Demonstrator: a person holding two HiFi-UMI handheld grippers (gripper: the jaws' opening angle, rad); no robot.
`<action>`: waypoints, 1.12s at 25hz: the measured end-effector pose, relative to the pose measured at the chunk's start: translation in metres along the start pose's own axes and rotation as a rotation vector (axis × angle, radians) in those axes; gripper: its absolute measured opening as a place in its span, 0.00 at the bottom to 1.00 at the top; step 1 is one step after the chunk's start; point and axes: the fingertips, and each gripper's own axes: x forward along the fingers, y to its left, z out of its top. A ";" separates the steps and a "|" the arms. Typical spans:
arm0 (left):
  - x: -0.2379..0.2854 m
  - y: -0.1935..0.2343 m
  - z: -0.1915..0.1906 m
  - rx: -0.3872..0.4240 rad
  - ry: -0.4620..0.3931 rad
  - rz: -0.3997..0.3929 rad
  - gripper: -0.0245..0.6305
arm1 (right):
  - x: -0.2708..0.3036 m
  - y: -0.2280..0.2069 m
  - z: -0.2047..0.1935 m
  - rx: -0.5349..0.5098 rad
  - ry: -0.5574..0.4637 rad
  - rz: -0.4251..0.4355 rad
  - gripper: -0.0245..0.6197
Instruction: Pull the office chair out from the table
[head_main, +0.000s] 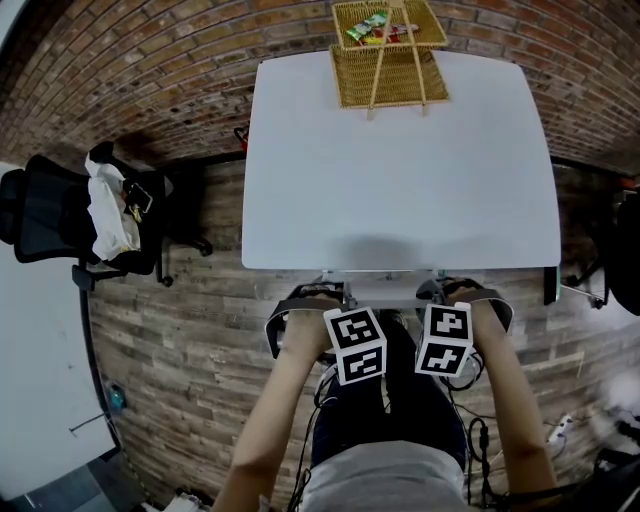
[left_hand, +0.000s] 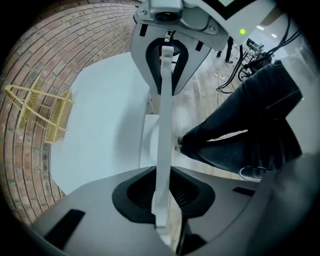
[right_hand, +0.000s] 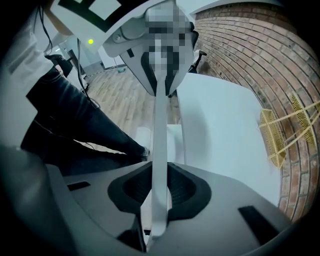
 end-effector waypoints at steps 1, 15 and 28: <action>0.000 -0.002 0.000 0.003 0.003 -0.001 0.16 | 0.000 0.002 0.000 -0.002 -0.003 0.002 0.16; -0.001 -0.013 -0.001 0.001 0.016 -0.001 0.16 | -0.001 0.011 0.001 -0.005 -0.012 0.003 0.16; -0.004 -0.049 -0.004 0.014 0.030 -0.037 0.16 | -0.002 0.045 0.003 -0.009 0.003 0.039 0.16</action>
